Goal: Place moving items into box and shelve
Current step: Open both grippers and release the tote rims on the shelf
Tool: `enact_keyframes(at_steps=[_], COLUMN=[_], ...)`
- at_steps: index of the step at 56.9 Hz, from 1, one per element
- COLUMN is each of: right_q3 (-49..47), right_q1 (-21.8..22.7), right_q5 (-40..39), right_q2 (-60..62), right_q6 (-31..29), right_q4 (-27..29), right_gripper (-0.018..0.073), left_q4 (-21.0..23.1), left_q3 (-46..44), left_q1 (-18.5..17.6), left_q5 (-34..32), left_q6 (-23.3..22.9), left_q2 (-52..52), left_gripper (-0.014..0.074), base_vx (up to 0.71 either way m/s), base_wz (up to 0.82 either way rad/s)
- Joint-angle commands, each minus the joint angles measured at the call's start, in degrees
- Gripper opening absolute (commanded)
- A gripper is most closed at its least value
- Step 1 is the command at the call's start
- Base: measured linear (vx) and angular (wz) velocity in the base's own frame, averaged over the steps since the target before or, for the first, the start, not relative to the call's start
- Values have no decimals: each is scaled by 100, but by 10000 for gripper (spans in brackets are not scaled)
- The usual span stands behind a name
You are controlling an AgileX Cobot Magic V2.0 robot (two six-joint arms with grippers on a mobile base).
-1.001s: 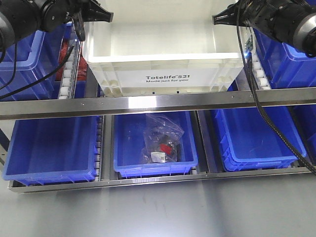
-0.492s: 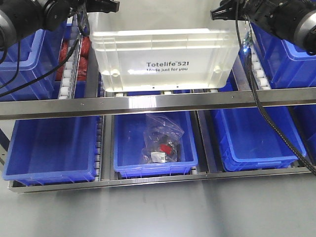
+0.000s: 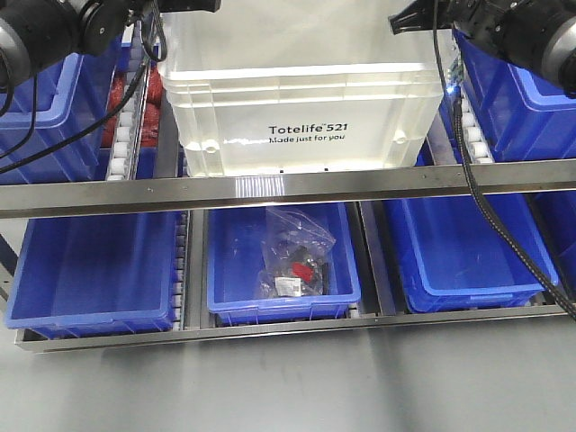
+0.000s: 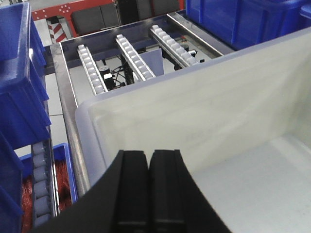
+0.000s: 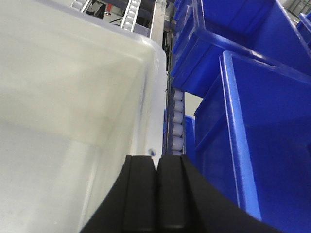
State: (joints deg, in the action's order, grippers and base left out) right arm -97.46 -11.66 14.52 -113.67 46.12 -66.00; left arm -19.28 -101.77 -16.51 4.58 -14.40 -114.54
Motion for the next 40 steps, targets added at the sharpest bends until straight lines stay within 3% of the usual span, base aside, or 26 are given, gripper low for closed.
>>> enact_keyframes(at_steps=[1, 7, 35, 40], right_q3=[-206, -206, -201, -201], right_q1=[11, 11, 11, 11], right_q5=[-150, -150, -150, -150], right_q2=[411, 411, 411, 411], right_q6=[6, 6, 6, 6], right_q4=[-176, -176, -176, -176], right_gripper=[-10, -8, -8, -8], left_q4=[4, 4, 4, 4], left_q3=[-206, -206, -206, -206], left_q1=[-20, -20, -20, -43], left_q5=[-497, -734, -672, -291], left_q6=[-161, -168, -163, -170], left_q2=[405, 405, 405, 485], left_gripper=[-9, -8, -8, -8], base_vx=[0, 0, 0, 0], base_wz=[0, 0, 0, 0])
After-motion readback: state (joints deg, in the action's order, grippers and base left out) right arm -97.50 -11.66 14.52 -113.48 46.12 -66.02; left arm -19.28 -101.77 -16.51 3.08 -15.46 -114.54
